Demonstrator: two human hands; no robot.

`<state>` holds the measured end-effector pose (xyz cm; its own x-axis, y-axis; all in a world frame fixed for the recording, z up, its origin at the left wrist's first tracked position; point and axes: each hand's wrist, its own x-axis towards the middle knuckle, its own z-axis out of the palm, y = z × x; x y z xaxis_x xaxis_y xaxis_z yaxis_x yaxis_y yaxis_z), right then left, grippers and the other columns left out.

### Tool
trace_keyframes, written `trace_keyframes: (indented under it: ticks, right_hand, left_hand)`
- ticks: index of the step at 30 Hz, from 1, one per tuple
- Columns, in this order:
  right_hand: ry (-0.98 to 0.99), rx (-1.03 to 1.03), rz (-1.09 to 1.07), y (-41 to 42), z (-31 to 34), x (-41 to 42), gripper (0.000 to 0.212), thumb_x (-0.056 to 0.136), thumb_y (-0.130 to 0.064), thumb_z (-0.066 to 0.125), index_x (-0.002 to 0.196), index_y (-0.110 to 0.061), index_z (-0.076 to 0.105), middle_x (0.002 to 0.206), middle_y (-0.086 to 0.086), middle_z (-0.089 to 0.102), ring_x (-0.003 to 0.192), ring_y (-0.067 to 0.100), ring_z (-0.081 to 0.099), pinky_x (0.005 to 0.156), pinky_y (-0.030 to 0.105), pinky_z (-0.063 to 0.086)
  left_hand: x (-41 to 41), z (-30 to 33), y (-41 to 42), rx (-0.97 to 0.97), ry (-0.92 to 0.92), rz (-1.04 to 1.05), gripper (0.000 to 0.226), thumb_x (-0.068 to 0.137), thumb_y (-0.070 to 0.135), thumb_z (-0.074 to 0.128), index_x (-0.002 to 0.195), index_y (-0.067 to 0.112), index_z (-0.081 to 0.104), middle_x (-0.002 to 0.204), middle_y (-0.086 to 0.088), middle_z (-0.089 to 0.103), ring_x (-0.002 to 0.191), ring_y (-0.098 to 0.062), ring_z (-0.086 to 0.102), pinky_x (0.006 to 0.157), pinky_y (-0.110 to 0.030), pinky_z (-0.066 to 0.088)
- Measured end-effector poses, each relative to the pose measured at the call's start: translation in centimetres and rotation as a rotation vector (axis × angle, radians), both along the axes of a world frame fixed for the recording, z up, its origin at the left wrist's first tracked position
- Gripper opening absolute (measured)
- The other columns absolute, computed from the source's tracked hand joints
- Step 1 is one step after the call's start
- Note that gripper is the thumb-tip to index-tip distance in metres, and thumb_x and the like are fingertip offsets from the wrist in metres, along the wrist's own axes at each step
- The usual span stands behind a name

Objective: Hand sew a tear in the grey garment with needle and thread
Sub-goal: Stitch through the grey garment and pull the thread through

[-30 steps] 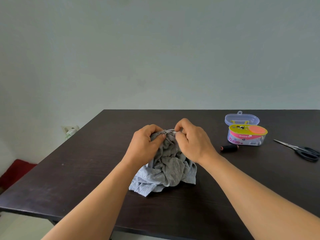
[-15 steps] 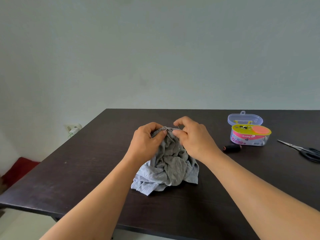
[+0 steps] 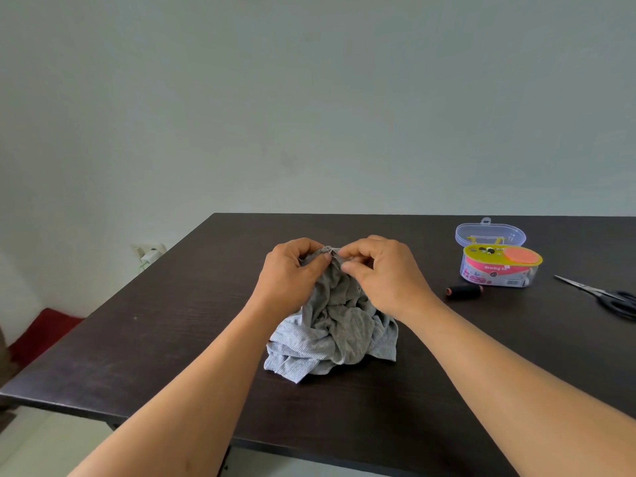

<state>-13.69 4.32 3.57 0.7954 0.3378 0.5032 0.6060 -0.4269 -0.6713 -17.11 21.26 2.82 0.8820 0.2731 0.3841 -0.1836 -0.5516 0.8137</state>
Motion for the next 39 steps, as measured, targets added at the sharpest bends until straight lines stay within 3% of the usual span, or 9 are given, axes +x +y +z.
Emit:
trace_keyframes:
  ticks: [7, 9, 14, 19, 23, 27, 31, 36, 39]
  right_hand:
    - [0.008, -0.041, -0.002, 0.41, -0.03, -0.05, 0.04, 0.092, -0.012, 0.066, 0.131, -0.021, 0.063, 0.083, -0.01, 0.056, 0.074, 0.0, 0.053, 0.076, 0.006, 0.04]
    - [0.009, -0.046, -0.008, 0.48, -0.03, -0.03, 0.041, 0.093, -0.012, 0.064, 0.133, -0.02, 0.061, 0.083, -0.011, 0.053, 0.076, 0.001, 0.053, 0.082, 0.013, 0.044]
    - [-0.011, -0.045, -0.027, 0.66, -0.01, 0.09, 0.031, 0.093, -0.012, 0.064, 0.123, -0.018, 0.068, 0.083, -0.014, 0.05, 0.075, 0.0, 0.053, 0.083, 0.02, 0.046]
    - [-0.012, 0.012, -0.075, 0.78, -0.18, 0.21, 0.02, 0.093, -0.012, 0.065, 0.11, -0.016, 0.074, 0.083, -0.014, 0.052, 0.077, 0.004, 0.056, 0.07, 0.007, 0.04]
    - [0.004, 0.041, -0.092, 0.94, -0.36, 0.28, 0.016, 0.092, -0.011, 0.065, 0.103, -0.017, 0.075, 0.082, -0.015, 0.052, 0.073, -0.001, 0.054, 0.065, 0.003, 0.038]
    - [0.014, 0.049, -0.084, 0.88, -0.35, 0.22, 0.018, 0.092, -0.009, 0.065, 0.102, -0.018, 0.075, 0.085, -0.009, 0.056, 0.076, 0.004, 0.056, 0.074, 0.016, 0.046]
    - [0.044, 0.048, -0.071, 0.78, -0.3, 0.12, 0.026, 0.092, -0.01, 0.066, 0.117, -0.016, 0.071, 0.091, -0.007, 0.058, 0.08, 0.001, 0.055, 0.076, 0.008, 0.042]
    - [0.072, 0.045, -0.061, 0.82, -0.15, 0.02, 0.03, 0.091, -0.01, 0.065, 0.121, -0.015, 0.069, 0.098, -0.002, 0.064, 0.078, 0.0, 0.055, 0.081, 0.015, 0.046]
    - [0.091, 0.056, -0.066, 0.99, 0.01, -0.06, 0.03, 0.091, -0.012, 0.066, 0.121, -0.015, 0.069, 0.099, 0.0, 0.066, 0.084, 0.007, 0.058, 0.087, 0.025, 0.05]
  left_hand:
    - [-0.08, 0.18, 0.21, 0.005, -0.009, -0.01, 0.007, 0.089, 0.026, 0.072, 0.083, 0.029, 0.076, 0.079, 0.007, 0.074, 0.075, -0.013, 0.069, 0.074, -0.041, 0.059]
    - [-0.13, 0.2, 0.2, 0.009, -0.011, -0.015, 0.007, 0.089, 0.026, 0.073, 0.084, 0.028, 0.076, 0.081, 0.006, 0.074, 0.076, -0.011, 0.069, 0.074, -0.039, 0.059]
    - [-0.18, 0.19, 0.02, 0.024, -0.023, -0.025, 0.008, 0.089, 0.025, 0.073, 0.084, 0.031, 0.076, 0.081, 0.006, 0.073, 0.075, -0.009, 0.067, 0.074, -0.037, 0.058]
    - [-0.12, 0.14, -0.05, 0.041, -0.023, -0.02, 0.004, 0.089, 0.028, 0.073, 0.087, 0.026, 0.077, 0.08, 0.007, 0.073, 0.076, -0.011, 0.068, 0.072, -0.036, 0.057]
    - [-0.08, 0.24, -0.23, 0.046, -0.048, -0.031, 0.014, 0.09, 0.023, 0.072, 0.103, 0.025, 0.075, 0.08, 0.014, 0.07, 0.073, 0.003, 0.064, 0.069, -0.02, 0.053]
    - [-0.07, 0.36, -0.36, 0.037, -0.065, -0.058, 0.009, 0.091, 0.019, 0.071, 0.092, 0.027, 0.076, 0.087, 0.01, 0.074, 0.082, -0.004, 0.068, 0.073, -0.025, 0.056]
    - [-0.07, 0.28, -0.36, 0.066, -0.08, -0.043, 0.018, 0.09, 0.018, 0.072, 0.086, 0.036, 0.073, 0.092, 0.01, 0.072, 0.087, -0.004, 0.067, 0.077, -0.024, 0.055]
    - [-0.23, 0.31, -0.49, 0.165, -0.122, -0.018, 0.012, 0.089, 0.015, 0.073, 0.094, 0.024, 0.077, 0.091, 0.013, 0.067, 0.089, 0.001, 0.062, 0.075, -0.009, 0.046]
    - [-0.38, 0.33, -0.5, 0.19, -0.209, 0.052, 0.01, 0.086, 0.014, 0.075, 0.09, 0.022, 0.077, 0.087, 0.011, 0.068, 0.085, -0.001, 0.063, 0.073, -0.013, 0.048]
